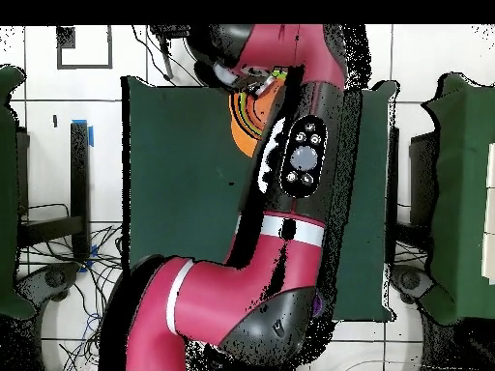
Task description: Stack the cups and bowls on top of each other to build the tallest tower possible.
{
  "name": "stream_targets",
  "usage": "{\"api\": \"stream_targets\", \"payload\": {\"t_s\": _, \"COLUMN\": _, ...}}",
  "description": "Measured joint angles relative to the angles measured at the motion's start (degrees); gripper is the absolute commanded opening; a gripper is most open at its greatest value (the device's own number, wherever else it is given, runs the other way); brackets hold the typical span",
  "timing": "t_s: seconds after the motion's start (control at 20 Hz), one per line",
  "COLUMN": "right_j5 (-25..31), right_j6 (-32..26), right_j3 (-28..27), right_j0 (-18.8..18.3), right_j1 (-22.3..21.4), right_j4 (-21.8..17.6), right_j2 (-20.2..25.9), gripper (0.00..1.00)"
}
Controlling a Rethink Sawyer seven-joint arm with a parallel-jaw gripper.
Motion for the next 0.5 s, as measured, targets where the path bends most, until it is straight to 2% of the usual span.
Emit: {"api": "stream_targets", "payload": {"t_s": 0.5, "right_j5": 0.53, "right_j6": 0.00, "right_j3": -2.62, "right_j0": 0.02, "right_j1": 2.14, "right_j4": 3.49, "right_j2": -3.62, "gripper": 0.00}}
